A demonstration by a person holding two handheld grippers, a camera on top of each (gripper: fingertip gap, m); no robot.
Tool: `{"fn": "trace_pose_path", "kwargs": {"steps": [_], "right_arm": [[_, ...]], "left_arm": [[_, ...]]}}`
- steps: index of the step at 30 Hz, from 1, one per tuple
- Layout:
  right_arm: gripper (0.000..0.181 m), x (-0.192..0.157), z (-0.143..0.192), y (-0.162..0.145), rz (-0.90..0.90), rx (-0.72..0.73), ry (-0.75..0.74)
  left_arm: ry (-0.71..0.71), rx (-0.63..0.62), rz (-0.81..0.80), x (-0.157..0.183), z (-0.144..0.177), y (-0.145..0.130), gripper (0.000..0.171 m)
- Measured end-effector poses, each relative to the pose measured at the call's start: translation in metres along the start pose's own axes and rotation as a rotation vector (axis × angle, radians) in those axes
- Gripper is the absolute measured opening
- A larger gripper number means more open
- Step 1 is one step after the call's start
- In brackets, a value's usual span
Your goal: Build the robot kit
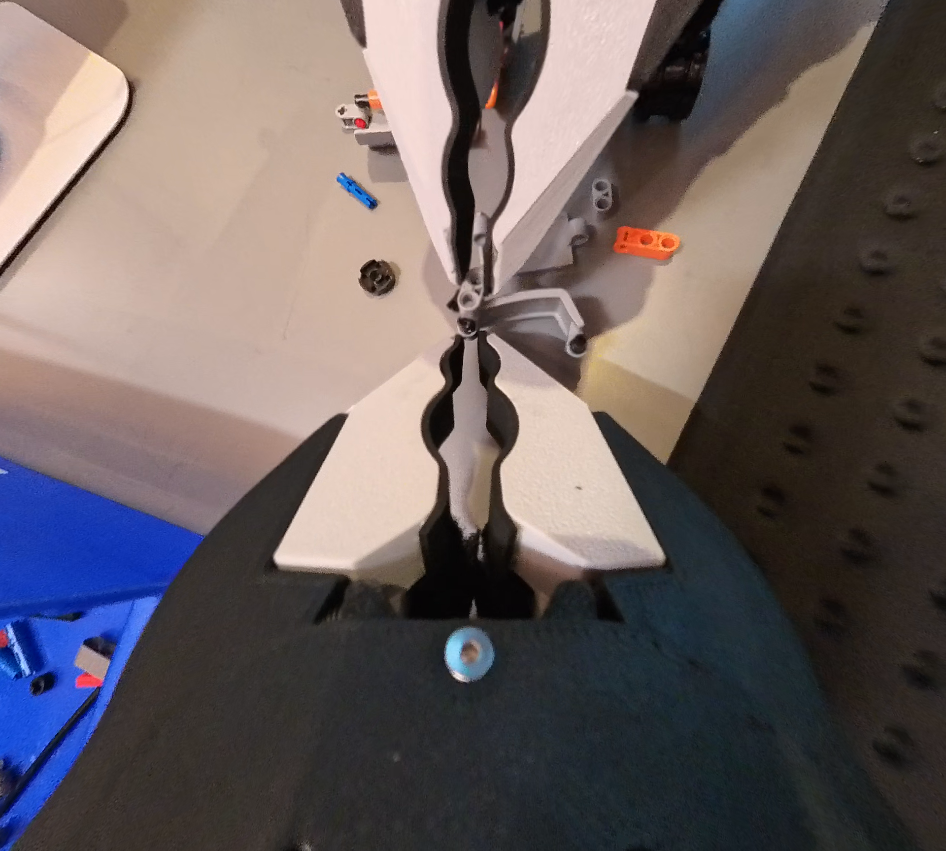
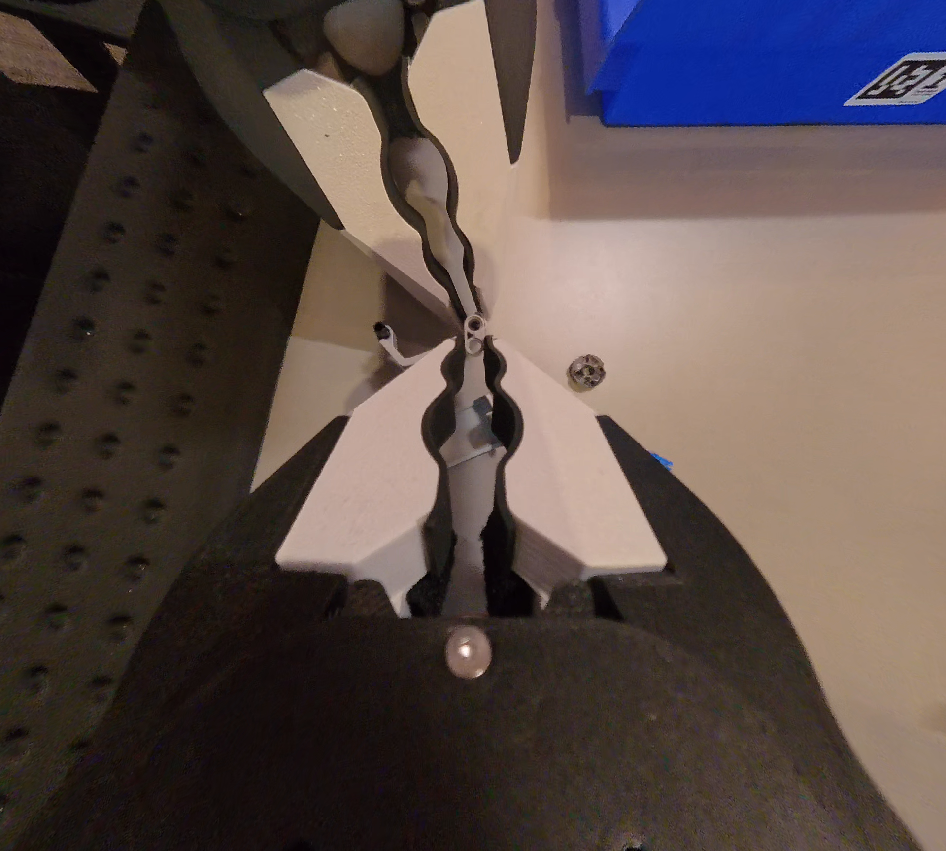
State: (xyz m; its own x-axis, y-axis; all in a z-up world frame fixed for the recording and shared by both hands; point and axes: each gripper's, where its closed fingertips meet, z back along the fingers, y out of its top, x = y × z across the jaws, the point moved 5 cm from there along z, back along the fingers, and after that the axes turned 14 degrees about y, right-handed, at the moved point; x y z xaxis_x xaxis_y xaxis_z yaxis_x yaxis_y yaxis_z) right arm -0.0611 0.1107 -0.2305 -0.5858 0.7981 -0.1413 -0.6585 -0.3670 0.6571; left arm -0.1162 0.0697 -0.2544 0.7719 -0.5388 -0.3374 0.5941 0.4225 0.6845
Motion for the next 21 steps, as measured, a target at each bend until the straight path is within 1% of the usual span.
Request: {"fn": "trace_pose_path", "kwargs": {"steps": [4,9,11,13,14,18,21], "right_arm": [[0.004,-0.002,-0.005,-0.003,0.013,-0.043,-0.008],[0.004,-0.002,-0.011,-0.009,0.018,-0.089,-0.019],[0.004,-0.003,-0.013,-0.01,0.013,-0.089,-0.009],[0.004,-0.003,-0.014,-0.011,0.012,-0.089,-0.004],[0.004,-0.003,-0.014,-0.011,0.009,-0.086,0.002],[0.004,-0.003,-0.012,-0.011,0.007,-0.081,0.004],[0.004,-0.003,-0.007,-0.01,-0.002,-0.064,0.013]], "left_arm": [[-0.013,-0.039,0.001,0.004,0.001,-0.004,0.002],[-0.031,-0.04,0.018,0.005,0.0,-0.006,0.0],[-0.022,-0.041,0.026,0.003,-0.001,-0.007,0.005],[-0.035,-0.043,0.045,0.002,-0.002,-0.007,0.017],[-0.056,-0.049,0.056,0.003,-0.003,-0.007,0.019],[-0.13,-0.017,0.077,0.006,0.0,-0.004,0.021],[-0.154,-0.017,0.061,0.005,0.001,-0.001,0.022]]}}
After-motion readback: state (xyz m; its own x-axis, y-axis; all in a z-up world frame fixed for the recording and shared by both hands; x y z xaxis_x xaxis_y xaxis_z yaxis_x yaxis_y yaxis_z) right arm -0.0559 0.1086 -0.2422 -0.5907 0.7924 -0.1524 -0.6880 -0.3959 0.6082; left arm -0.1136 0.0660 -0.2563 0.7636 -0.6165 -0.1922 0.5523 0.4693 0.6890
